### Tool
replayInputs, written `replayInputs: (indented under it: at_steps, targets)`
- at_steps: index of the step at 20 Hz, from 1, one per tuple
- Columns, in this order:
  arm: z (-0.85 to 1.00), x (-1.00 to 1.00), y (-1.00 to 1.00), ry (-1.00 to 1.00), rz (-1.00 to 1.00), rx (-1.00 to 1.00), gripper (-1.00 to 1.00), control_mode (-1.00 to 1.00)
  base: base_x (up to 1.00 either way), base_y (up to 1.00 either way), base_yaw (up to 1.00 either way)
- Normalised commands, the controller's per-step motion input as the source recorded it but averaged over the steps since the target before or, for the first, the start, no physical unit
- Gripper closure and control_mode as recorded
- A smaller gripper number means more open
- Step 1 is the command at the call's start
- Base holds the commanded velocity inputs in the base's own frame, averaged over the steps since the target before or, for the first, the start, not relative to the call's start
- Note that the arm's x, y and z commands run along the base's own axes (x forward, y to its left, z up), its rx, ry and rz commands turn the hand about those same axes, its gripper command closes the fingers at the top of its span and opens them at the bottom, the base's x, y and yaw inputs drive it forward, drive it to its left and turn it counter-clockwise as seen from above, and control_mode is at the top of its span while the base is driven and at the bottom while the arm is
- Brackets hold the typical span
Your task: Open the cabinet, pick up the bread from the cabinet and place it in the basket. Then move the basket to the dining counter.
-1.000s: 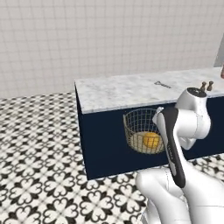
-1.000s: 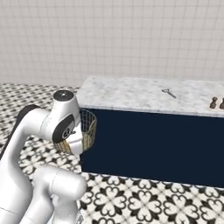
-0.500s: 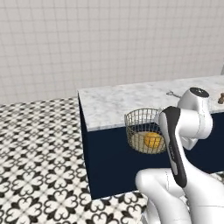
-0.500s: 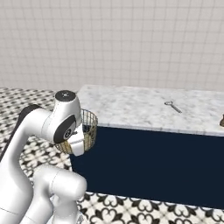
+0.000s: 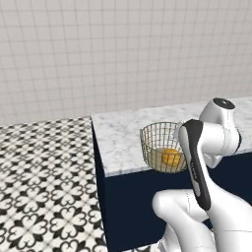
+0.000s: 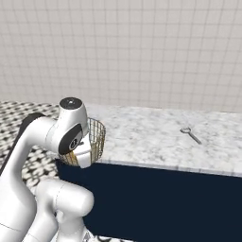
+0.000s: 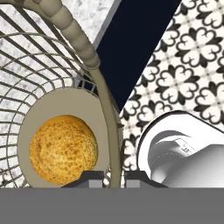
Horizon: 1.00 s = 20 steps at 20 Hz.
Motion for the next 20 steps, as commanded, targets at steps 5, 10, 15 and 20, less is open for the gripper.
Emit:
replayInputs:
  at_steps: [5, 10, 15, 20]
  targets:
    - [0.00, 0.00, 0.00, 0.00, 0.00, 0.00, 1.00, 1.00, 0.61, 0.07, 0.00]
    - [0.00, 0.00, 0.00, 0.00, 0.00, 0.00, 1.00, 1.00, 0.60, 0.07, 0.00]
    - [0.00, 0.36, 0.04, 0.00, 0.00, 0.00, 1.00, -1.00, 0.23, 0.03, 0.00]
    - [-0.03, 0.79, 0.02, 0.00, 0.00, 0.00, 1.00, -1.00, 0.00, 0.00, 0.00]
